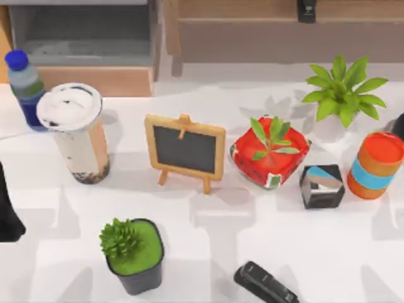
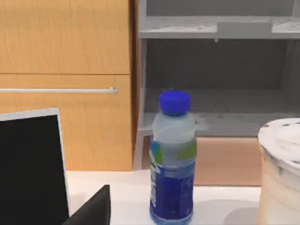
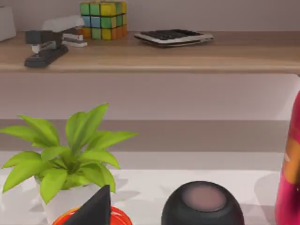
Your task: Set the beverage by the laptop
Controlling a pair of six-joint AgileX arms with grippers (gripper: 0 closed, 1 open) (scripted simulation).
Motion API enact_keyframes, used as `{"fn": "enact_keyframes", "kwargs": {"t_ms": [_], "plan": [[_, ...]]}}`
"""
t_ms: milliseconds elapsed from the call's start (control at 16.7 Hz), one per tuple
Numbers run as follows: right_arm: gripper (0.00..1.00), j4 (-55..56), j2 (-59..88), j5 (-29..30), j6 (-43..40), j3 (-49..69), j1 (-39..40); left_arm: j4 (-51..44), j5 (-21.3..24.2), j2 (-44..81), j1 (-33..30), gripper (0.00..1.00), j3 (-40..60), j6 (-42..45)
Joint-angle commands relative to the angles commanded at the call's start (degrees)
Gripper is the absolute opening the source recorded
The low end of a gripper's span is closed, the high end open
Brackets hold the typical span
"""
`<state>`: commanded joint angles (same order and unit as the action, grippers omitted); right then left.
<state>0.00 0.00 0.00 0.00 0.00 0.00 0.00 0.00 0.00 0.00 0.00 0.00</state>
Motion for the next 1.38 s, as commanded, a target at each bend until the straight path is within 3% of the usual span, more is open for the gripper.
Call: {"fn": "enact_keyframes", "kwargs": {"t_ms": [360, 1020, 1380], "plan": [[1.0, 0.0, 0.0, 0.0, 0.0, 0.0, 0.0, 3.3, -2.9, 6.4, -3.6, 1.0, 1.8, -1.4], [1.0, 0.0, 0.0, 0.0, 0.0, 0.0, 0.0, 22.4, -19.6, 54.9, -23.2, 1.0, 12.4, -9.2], [1.0, 0.0, 0.0, 0.0, 0.0, 0.0, 0.0, 26.7, -23.9, 66.0, -28.1, 1.0, 14.4, -11.0]]}}
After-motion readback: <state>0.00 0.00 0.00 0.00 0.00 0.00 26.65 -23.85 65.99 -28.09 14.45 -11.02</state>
